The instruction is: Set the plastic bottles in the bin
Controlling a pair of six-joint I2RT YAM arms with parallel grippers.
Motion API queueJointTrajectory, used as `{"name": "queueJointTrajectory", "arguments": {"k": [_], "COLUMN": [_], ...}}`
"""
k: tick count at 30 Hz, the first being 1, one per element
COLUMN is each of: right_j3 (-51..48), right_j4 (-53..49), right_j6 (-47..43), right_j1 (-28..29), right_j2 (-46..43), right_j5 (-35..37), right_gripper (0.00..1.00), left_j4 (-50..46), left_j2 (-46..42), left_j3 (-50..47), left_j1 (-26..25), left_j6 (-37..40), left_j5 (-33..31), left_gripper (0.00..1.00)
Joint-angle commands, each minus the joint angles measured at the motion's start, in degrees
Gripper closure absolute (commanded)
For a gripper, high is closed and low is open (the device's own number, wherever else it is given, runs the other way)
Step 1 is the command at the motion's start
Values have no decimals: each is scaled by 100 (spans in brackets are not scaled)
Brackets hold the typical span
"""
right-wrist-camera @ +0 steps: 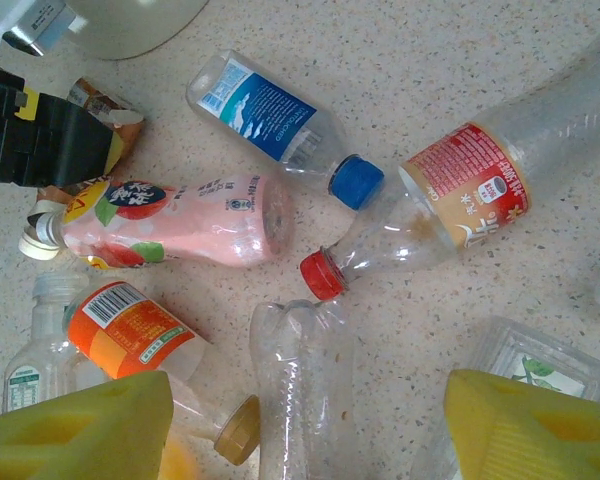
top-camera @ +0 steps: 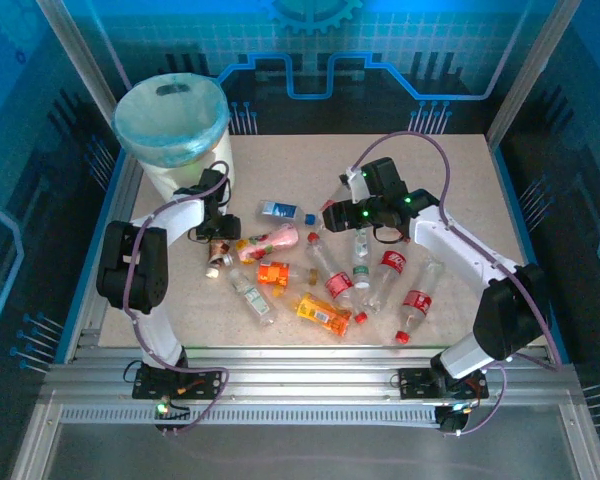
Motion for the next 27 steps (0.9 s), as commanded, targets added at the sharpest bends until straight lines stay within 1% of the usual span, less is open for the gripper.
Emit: {"name": "queueJointTrajectory", "arguments": {"k": [1, 8, 11, 14, 17, 23, 27], "right_j3": [70, 184, 195, 95, 6, 2, 360], "right_j4": [-19, -54, 68, 391, 708, 1188, 1300], "right_j6": [84, 66, 3, -107, -208, -321, -329], "right_j1": [116, 260, 363, 497, 636, 986, 1215], "right_j2": [-27, -124, -207, -369, -550, -731, -605], "right_j5": [-41, -13, -185, -487, -709, -811, -722], "right_gripper": [27, 28, 30, 30, 31, 31, 31], "left_j4": [-242, -479, -668, -826, -938, -1249, -1323], "left_j2": [-360, -1430, -1877, -2347, -2785, -3612, -4012], "left_j3": [59, -65, -67, -107, -153, -5, 501], "left_j1": [72, 65, 58, 37, 20, -15, -26], "left_j6": [7, -67, -86, -62, 22, 16, -82], "left_j5": [-163, -326, -240, -12, 411, 1105, 1413], "left_gripper": [39, 40, 41, 41, 41, 42, 43]}}
